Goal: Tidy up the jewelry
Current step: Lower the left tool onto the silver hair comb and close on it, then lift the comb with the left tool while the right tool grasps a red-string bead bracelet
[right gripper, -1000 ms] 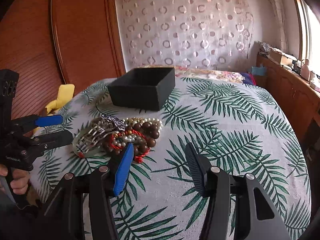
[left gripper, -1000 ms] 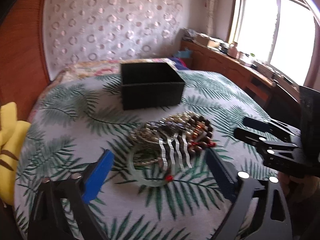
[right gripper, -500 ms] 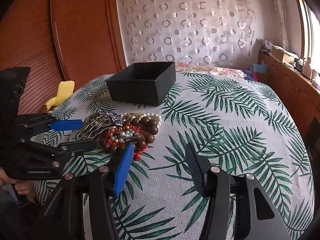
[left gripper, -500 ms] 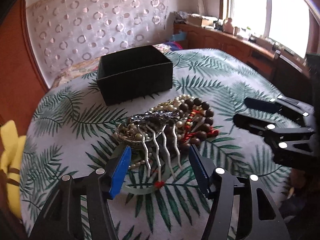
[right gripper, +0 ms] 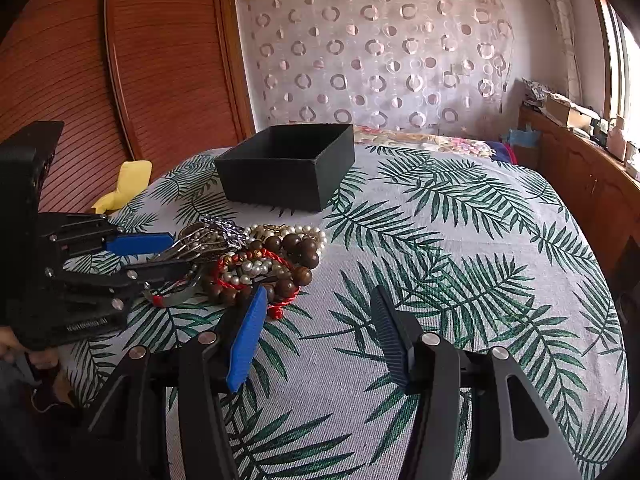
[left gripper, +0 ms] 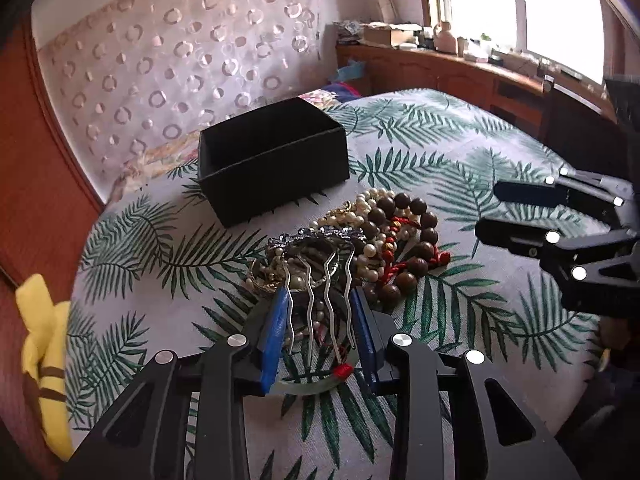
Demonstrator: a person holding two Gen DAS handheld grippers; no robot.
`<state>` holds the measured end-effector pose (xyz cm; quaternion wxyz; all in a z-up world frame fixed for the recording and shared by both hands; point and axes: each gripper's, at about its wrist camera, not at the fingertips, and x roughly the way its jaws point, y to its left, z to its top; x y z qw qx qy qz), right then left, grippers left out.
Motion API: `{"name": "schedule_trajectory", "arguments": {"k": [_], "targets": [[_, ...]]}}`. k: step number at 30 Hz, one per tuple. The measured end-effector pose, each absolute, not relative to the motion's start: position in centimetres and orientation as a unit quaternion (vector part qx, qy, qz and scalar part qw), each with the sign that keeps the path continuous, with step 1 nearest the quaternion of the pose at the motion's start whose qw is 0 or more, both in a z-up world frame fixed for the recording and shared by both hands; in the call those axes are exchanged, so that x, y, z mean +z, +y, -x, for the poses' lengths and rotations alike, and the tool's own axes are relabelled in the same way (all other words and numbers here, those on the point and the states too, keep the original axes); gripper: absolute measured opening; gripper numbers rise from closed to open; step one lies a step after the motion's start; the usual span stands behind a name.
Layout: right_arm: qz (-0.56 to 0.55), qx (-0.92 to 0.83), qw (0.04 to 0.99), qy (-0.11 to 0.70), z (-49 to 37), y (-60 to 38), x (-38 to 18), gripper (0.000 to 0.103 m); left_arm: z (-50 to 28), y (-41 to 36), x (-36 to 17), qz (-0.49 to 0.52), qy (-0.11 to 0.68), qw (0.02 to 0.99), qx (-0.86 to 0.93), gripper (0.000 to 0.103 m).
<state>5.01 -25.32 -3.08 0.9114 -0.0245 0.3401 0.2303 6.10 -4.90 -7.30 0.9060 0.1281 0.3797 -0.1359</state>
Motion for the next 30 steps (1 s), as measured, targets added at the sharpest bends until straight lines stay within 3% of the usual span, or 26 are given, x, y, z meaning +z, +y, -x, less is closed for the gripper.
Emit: {"name": "schedule_trajectory", "arguments": {"k": [10, 24, 27, 30], "targets": [[0.03, 0.227, 0.913, 0.338, -4.9, -25.5, -3.0, 0.056, -7.0, -1.5, -6.0, -0.059, 0.377, 0.913, -0.145, 0.031], [0.037, 0.247, 0.904, 0.346, -5.9, -24.9, -2.1, 0.056, -7.5, 0.5, -7.7, -0.042, 0.397, 0.908, -0.129, 0.032], [0.044, 0.266, 0.896, 0.352, -6.7, -24.5, -1.7, 0.048, -7.8, 0.4, -8.1, -0.042, 0.401, 0.906, -0.128, 0.033], [0.065, 0.284, 0.887, 0.36, -7.2, -23.2, -1.8, 0.047, -8.1, 0.3, -8.4, -0.04, 0.406, 0.904, -0.128, 0.033]]}}
